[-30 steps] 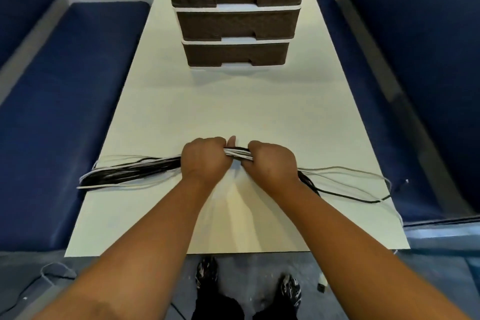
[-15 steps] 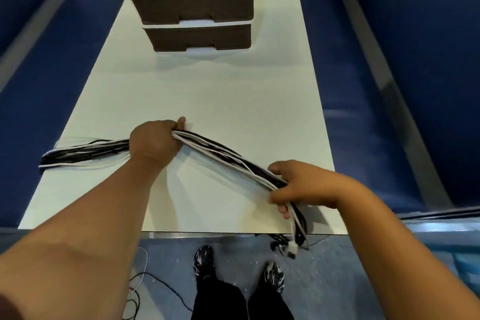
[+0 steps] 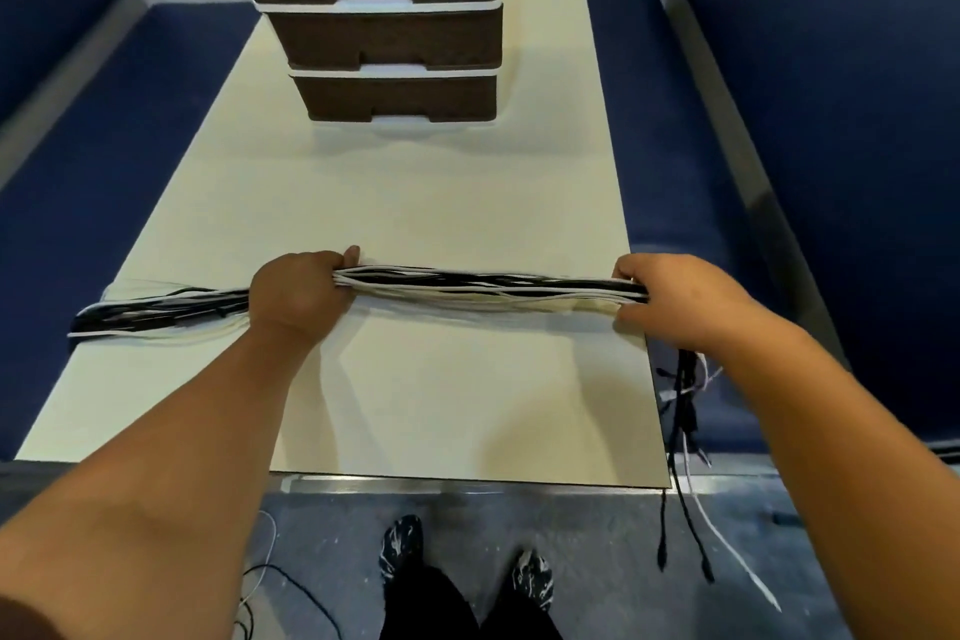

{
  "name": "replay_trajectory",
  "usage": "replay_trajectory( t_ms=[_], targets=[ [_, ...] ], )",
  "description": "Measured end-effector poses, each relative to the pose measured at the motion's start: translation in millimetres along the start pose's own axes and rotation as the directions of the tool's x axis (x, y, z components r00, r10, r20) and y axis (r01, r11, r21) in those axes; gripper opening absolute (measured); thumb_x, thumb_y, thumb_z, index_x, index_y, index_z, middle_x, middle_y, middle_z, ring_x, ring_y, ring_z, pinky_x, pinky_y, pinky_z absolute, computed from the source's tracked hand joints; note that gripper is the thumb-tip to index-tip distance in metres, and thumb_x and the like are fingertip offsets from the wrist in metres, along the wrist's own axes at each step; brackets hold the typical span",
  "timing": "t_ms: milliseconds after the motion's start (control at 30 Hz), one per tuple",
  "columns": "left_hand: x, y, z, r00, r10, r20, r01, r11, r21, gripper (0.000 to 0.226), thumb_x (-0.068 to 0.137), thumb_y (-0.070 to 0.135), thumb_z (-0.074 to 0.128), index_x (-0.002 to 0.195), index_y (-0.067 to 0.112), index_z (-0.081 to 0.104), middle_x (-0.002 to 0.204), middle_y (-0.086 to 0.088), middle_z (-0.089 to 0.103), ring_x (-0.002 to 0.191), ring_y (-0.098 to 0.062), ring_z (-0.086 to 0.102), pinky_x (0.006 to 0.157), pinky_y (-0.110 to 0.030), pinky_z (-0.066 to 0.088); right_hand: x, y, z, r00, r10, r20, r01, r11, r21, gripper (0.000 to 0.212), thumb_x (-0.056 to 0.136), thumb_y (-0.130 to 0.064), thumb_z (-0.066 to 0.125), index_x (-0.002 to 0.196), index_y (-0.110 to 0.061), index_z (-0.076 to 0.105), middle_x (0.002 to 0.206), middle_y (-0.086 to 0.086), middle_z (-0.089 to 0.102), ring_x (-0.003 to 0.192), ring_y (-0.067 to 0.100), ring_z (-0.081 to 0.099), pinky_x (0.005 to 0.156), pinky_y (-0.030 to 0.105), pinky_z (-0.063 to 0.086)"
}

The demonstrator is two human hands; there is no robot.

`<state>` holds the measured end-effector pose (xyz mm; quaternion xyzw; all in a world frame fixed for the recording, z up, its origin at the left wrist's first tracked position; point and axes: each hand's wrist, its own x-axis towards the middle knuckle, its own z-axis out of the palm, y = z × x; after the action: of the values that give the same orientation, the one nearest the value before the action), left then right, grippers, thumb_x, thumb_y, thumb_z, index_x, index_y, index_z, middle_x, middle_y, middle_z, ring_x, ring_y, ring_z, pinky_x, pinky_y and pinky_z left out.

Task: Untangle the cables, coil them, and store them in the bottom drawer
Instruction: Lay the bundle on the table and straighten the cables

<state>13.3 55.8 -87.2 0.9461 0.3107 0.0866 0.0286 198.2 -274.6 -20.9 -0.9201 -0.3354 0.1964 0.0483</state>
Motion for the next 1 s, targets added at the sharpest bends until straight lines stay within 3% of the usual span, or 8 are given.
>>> replay_trajectory(
  t_ms=[200,333,400,467,567,733,833,1000],
  targets=[
    [1,-4,2,0.999,0.036,-0.024,-0.036,0.999,-0.003,0.048,0.100,0.044,0.039,0.084,0.015,0.074,0.076,-0.015,0.070,0.077,-0.039,0.063,0.062,-0.033,0.038,5,10,17,0.996,0.078,-0.050,-0.071,0.988,0.135,0.014,0.082,-0.017,0.057,0.088,-0.030,0.057,0.086,-0.007,0.059,0.085,0.023,0.053,0.072,0.037,0.041],
    [2,-8,7,0.998,0.049,-0.041,-0.050,0.999,-0.009,0.048,0.100,0.045,0.039,0.082,0.017,0.074,0.071,-0.013,0.069,0.073,-0.038,0.063,0.061,-0.033,0.039,-3,11,13,0.998,0.062,-0.022,-0.059,0.992,0.108,0.049,0.080,-0.028,0.062,0.127,-0.040,0.050,0.130,-0.012,0.050,0.121,0.021,0.044,0.096,0.045,0.043],
    [3,-9,8,0.998,0.053,-0.028,-0.053,0.999,0.004,0.050,0.100,0.046,0.037,0.081,0.018,0.074,0.071,-0.012,0.068,0.073,-0.037,0.062,0.060,-0.032,0.037,-6,-12,13,0.985,0.009,-0.170,0.016,0.989,0.145,0.054,0.083,-0.027,0.063,0.135,-0.034,0.048,0.138,-0.011,0.047,0.129,0.020,0.039,0.103,0.042,0.038],
    [3,-9,7,0.998,0.051,-0.022,-0.051,0.999,0.009,0.051,0.100,0.046,0.037,0.080,0.018,0.074,0.070,-0.012,0.069,0.072,-0.037,0.062,0.060,-0.033,0.039,-5,-53,21,0.930,-0.113,-0.351,0.174,0.973,0.149,0.041,0.084,-0.022,0.060,0.125,-0.028,0.059,0.125,-0.007,0.058,0.115,0.022,0.048,0.094,0.041,0.043],
    [3,-9,5,0.997,0.064,-0.040,-0.065,0.998,-0.015,0.050,0.100,0.044,0.039,0.078,0.017,0.074,0.068,-0.013,0.069,0.071,-0.039,0.064,0.061,-0.035,0.044,9,-105,52,0.890,-0.257,-0.376,0.295,0.955,0.044,0.032,0.081,-0.022,0.059,0.112,-0.024,0.065,0.106,-0.003,0.064,0.098,0.026,0.054,0.080,0.040,0.043],
    [2,-10,5,0.989,0.111,-0.092,-0.115,0.993,-0.033,0.051,0.095,0.044,0.040,0.067,0.016,0.073,0.055,-0.011,0.064,0.055,-0.038,0.061,0.052,-0.032,0.041,25,-120,71,0.936,-0.134,-0.325,0.143,0.990,0.004,0.018,0.088,-0.041,0.058,0.099,-0.026,0.058,0.091,-0.006,0.061,0.093,0.024,0.053,0.076,0.036,0.032],
    [3,-12,5,0.990,0.123,-0.071,-0.125,0.992,-0.026,0.050,0.093,0.043,0.040,0.065,0.017,0.072,0.053,-0.010,0.063,0.052,-0.036,0.060,0.050,-0.030,0.038,28,-114,49,0.980,-0.087,-0.182,0.070,0.993,-0.100,0.039,0.084,-0.064,0.052,0.079,-0.025,0.053,0.067,-0.009,0.050,0.074,0.021,0.048,0.073,0.036,0.029],
    [4,-14,7,0.987,0.146,-0.071,-0.148,0.988,-0.036,0.051,0.094,0.041,0.039,0.060,0.016,0.068,0.050,-0.008,0.060,0.047,-0.035,0.057,0.049,-0.028,0.033,21,-79,9,0.995,0.098,-0.008,-0.098,0.993,-0.062,0.059,0.074,-0.079,0.054,0.068,-0.020,0.059,0.065,-0.002,0.059,0.067,0.014,0.051,0.078,0.037,0.035]
  ],
)
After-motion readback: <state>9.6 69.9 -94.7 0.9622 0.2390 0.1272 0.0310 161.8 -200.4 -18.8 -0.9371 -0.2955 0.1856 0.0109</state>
